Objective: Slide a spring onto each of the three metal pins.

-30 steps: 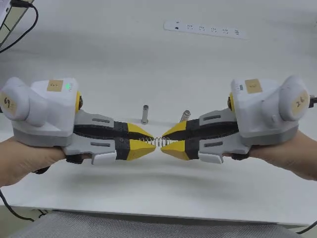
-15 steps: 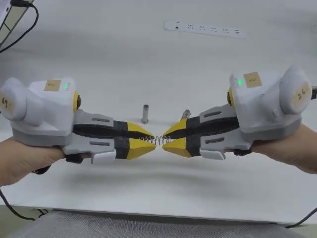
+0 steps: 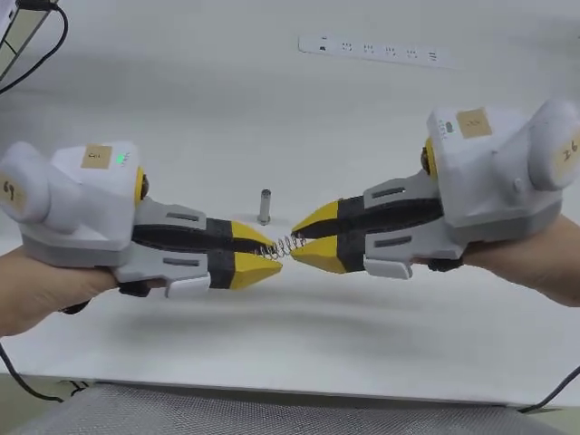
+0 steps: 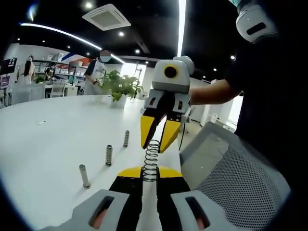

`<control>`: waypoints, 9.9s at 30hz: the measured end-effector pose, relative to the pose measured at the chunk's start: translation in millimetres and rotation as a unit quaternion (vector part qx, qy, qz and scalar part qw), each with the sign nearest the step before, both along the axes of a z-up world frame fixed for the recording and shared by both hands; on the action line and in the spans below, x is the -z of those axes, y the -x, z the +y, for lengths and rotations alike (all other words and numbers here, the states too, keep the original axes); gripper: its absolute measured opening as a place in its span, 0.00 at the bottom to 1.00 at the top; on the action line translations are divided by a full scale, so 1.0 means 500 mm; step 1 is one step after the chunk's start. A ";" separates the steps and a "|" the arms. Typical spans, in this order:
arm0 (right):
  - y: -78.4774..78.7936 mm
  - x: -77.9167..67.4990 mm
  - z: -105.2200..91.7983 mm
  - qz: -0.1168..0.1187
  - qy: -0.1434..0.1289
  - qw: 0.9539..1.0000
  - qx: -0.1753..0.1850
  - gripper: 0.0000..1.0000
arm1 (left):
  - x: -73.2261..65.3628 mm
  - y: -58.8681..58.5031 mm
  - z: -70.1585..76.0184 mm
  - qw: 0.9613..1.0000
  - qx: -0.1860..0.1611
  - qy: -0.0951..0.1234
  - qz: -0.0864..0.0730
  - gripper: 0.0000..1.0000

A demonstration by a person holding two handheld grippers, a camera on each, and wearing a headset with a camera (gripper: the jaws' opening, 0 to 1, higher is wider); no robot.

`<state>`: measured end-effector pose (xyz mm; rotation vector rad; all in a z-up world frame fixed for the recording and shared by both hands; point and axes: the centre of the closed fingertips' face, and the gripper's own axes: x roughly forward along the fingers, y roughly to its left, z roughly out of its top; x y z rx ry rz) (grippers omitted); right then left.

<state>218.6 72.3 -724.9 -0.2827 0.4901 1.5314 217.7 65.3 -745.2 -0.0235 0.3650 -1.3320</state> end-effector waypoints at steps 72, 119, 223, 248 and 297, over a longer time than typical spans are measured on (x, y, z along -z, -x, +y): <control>-0.025 -0.060 0.078 -0.093 -0.059 0.994 0.016 0.07 | -0.024 -0.035 0.004 0.998 -0.051 0.013 -0.045 0.09; -0.050 -0.015 0.049 -0.097 -0.049 0.993 0.041 0.07 | 0.003 -0.074 0.066 0.989 -0.143 0.008 -0.035 0.97; -0.192 0.109 0.084 -0.101 -0.004 0.988 0.115 0.08 | 0.053 -0.057 0.136 0.981 -0.191 -0.028 -0.008 0.98; -0.197 0.165 0.077 -0.100 0.023 0.988 0.111 0.09 | 0.052 -0.063 0.138 0.980 -0.196 -0.028 -0.010 0.98; -0.140 0.033 -0.107 -0.031 -0.087 0.974 0.205 0.84 | 0.003 -0.069 0.055 0.980 -0.190 -0.048 -0.028 0.98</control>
